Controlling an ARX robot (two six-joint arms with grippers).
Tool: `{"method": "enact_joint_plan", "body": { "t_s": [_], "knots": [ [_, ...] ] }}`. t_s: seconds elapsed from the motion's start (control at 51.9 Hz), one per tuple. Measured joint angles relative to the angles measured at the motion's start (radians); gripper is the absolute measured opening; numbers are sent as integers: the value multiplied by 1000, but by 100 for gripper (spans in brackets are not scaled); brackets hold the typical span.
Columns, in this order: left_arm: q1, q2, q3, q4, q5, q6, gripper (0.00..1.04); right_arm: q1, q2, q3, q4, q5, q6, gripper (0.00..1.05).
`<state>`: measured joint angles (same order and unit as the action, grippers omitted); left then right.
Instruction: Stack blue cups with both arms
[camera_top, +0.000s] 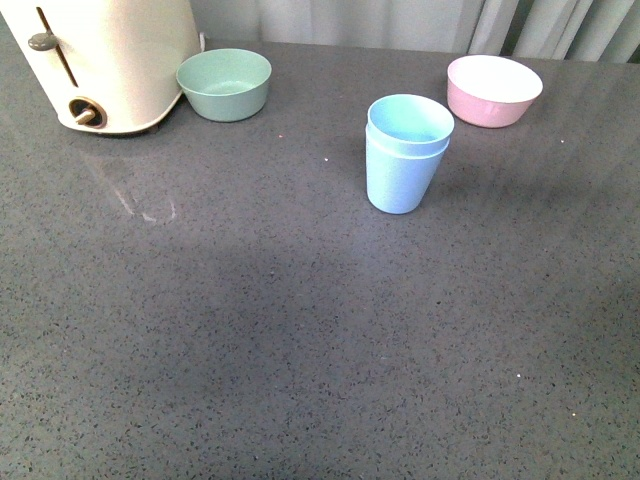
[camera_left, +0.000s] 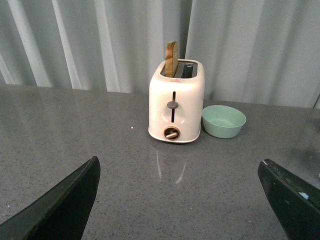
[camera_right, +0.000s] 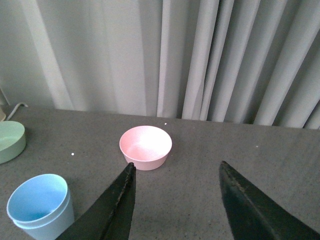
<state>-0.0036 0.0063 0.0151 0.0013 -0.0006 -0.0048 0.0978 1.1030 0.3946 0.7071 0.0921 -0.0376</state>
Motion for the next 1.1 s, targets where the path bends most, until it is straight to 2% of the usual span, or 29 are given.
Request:
{"method": "enact_joint_plan", "body": {
  "t_s": [0.154,0.212,0.328,1.021,1.098],
  "knots": [
    [0,0,0,0,0,0,96,-26,-99,-127,13,-20,23,14],
    [0,0,0,0,0,0,96,-57,-139,-163,13,-79,23,1],
    [0,0,0,0,0,0,96,-94,-202,-209,4,-87,27,2],
    [0,0,0,0,0,0,96,-96,-518,-350,-179,-92,27,2],
    [0,0,0,0,0,0,96,-96,-534,-371,-153,-94,27,2]
  ]
}}
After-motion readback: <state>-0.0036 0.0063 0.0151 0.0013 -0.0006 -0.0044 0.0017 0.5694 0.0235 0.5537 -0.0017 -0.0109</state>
